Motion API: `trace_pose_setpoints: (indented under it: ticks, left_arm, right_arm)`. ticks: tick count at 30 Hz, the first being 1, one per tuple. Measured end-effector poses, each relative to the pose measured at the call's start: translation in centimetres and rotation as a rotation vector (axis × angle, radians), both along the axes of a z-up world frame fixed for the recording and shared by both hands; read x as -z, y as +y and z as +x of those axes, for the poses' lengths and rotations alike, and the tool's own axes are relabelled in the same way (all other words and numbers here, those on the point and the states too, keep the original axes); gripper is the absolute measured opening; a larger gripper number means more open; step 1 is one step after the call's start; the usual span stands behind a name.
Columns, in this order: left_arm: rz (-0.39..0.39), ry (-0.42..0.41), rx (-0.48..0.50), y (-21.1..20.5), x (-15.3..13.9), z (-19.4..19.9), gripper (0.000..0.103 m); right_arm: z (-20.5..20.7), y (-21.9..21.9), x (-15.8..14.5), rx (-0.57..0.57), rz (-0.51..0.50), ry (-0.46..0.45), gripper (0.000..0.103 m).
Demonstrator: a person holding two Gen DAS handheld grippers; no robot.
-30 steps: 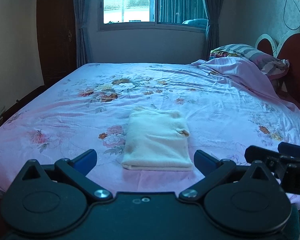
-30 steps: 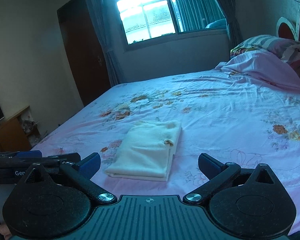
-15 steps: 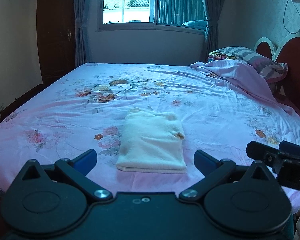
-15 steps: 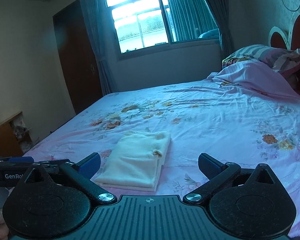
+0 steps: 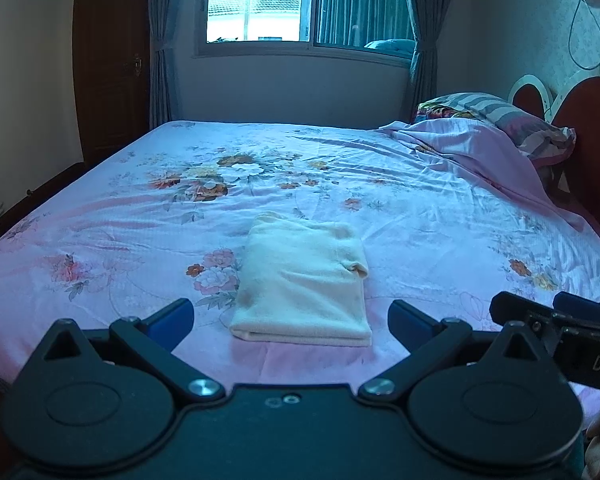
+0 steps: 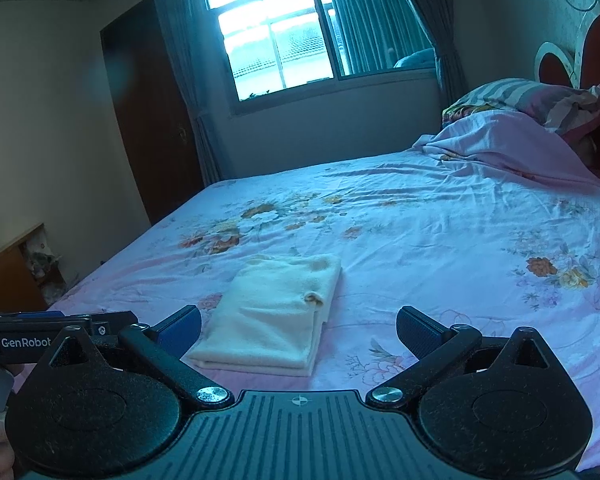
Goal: Fold small clothes
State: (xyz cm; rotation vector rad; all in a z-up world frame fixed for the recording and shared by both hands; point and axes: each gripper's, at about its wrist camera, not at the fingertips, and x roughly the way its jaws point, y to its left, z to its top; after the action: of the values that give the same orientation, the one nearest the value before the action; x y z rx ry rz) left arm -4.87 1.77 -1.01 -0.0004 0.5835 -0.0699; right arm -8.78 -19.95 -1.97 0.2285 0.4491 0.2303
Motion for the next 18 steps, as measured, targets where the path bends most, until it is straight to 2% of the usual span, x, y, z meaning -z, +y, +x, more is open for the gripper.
trace_pose_setpoints:
  ticks: [18]
  left_arm:
    - [0.006,-0.002,0.003,-0.19,-0.10,-0.05,0.102]
  right_arm:
    - [0.41,-0.22,0.32,0.004,0.026,0.017,0.103]
